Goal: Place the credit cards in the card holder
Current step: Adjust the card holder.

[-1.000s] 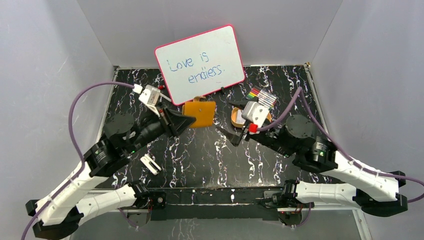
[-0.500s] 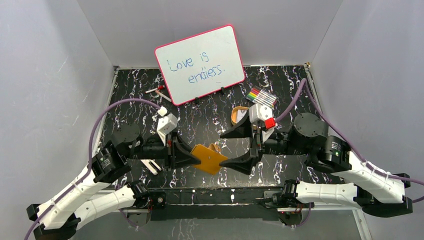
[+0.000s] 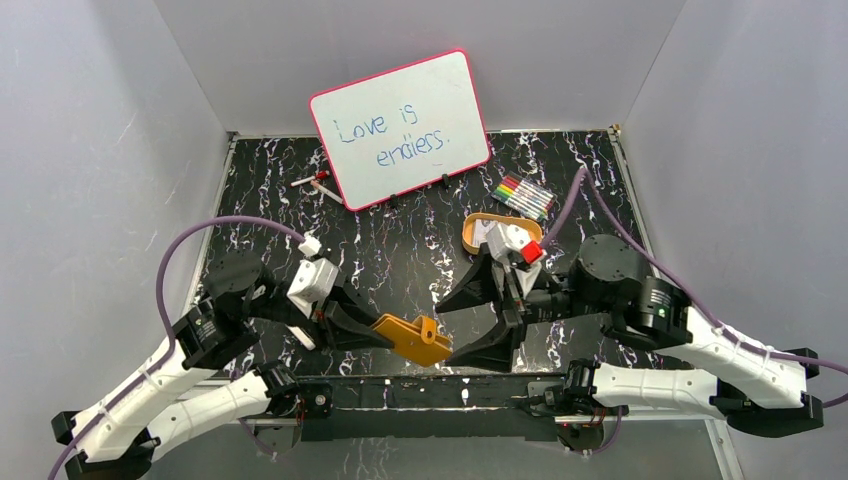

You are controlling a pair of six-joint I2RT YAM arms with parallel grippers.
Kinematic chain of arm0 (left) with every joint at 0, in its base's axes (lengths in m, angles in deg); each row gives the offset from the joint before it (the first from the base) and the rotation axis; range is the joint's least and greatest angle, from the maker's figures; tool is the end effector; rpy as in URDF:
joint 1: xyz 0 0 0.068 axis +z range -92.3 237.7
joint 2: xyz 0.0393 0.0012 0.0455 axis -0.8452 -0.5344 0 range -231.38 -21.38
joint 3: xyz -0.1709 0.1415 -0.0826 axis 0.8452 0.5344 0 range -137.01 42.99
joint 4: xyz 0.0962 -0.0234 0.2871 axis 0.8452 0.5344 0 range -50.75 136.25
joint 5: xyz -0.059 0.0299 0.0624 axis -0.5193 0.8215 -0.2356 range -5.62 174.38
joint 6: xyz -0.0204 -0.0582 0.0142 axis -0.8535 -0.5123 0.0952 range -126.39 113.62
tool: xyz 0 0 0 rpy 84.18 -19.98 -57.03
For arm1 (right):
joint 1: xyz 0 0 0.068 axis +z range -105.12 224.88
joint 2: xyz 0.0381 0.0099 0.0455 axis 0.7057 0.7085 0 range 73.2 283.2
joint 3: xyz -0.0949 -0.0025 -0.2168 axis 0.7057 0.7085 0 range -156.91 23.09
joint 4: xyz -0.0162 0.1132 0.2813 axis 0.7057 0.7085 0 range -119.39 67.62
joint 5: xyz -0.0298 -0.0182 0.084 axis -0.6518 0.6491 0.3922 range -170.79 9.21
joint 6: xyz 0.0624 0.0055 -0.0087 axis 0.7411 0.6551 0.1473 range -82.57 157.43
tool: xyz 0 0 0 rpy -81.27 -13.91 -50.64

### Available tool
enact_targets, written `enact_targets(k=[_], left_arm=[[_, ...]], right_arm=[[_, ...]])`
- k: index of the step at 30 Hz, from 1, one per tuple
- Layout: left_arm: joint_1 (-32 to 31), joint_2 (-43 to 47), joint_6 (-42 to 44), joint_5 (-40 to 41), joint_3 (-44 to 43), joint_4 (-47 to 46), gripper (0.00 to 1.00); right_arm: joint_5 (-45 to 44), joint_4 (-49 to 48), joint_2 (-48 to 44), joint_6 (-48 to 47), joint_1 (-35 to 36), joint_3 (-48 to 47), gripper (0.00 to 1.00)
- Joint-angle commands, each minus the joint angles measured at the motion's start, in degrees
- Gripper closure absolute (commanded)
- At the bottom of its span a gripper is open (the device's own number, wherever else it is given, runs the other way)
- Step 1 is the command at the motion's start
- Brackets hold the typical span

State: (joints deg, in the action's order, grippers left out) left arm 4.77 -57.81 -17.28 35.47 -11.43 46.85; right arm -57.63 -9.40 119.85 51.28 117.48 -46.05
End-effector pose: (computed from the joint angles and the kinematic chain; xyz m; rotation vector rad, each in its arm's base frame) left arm 0.0907 -0.1808 0.4136 1.2487 1.0614 -1.4678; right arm 0.0499 0.2230 0.4496 -1.1491 1.3011 1.4679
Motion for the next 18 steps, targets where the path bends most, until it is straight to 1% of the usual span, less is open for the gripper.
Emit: enact_targets(k=[1, 3, 7, 10, 12, 14, 18], left_arm=[[0.28, -2.36, 5.94, -2.81, -5.31, 1.12, 1.00], [0.28, -2.87, 7.04, -2.69, -6.55, 2.27, 1.00], [0.22, -2.95, 8.34, -1.75, -8.29, 3.41, 1.00], [0.24, -2.68, 8.90, -0.81, -9.11, 4.30, 1.00], [0.23, -2.32, 9.28, -0.03, -9.59, 4.93, 1.00], [0.28, -1.94, 9.85, 0.95, -10.11, 5.74, 1.00], [0.26, -1.69, 9.90, 1.61, -10.64, 5.94, 1.00]], right_arm=[[5.10, -7.63, 2.25, 4.28, -0.18, 0.13, 0.11], [4.89, -6.87, 3.48, 4.86, -0.22, -0.41, 0.11], [0.81, -5.11, 4.22, 4.79, -0.18, -0.11, 0.11], [0.04, -4.37, 4.70, 4.78, -0.18, -0.20, 0.14], [0.13, -4.19, 4.75, 4.79, -0.18, -0.29, 0.19], [0.53, -4.08, 4.80, 4.84, -0.18, -0.42, 0.30], [1.96, -4.15, 5.87, 4.99, -0.18, -1.23, 0.44]])
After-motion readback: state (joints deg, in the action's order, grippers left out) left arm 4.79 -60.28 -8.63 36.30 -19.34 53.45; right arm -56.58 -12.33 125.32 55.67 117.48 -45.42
